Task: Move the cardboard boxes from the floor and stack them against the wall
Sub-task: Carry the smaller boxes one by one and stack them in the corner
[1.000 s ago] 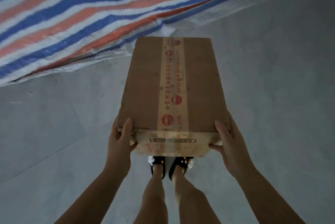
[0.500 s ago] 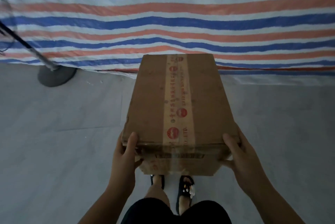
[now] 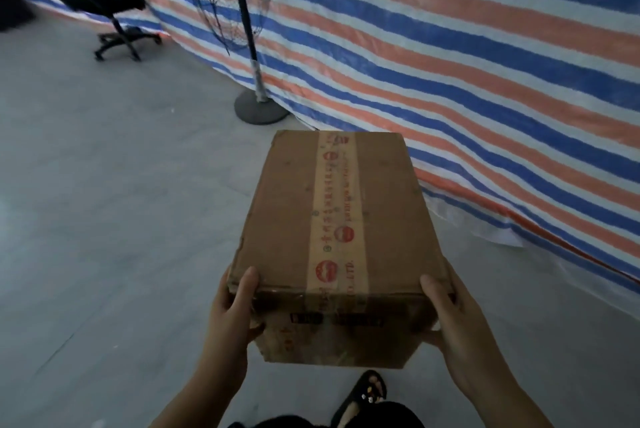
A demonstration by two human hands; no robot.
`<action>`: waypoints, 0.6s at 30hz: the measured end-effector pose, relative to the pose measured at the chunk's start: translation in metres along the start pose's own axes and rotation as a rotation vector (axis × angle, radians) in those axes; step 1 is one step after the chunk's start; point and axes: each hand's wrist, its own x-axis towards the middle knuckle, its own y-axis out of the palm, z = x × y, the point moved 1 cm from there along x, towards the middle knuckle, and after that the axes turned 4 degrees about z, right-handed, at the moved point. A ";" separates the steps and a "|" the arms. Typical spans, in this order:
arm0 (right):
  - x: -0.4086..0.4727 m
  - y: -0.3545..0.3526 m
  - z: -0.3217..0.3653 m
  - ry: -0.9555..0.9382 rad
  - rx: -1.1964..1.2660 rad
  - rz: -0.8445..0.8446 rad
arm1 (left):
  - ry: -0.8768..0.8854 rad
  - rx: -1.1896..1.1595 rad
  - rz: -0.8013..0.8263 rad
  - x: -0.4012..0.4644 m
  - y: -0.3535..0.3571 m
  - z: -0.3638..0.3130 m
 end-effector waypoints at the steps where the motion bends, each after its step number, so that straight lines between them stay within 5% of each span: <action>1: -0.003 0.018 -0.001 0.004 -0.029 0.035 | 0.003 -0.020 -0.027 -0.001 -0.021 -0.003; 11: -0.052 0.257 -0.054 -0.015 -0.195 0.396 | 0.123 -0.210 -0.346 -0.028 -0.264 -0.047; 18: -0.075 0.383 -0.078 -0.010 -0.261 0.504 | 0.181 -0.299 -0.508 -0.026 -0.373 -0.074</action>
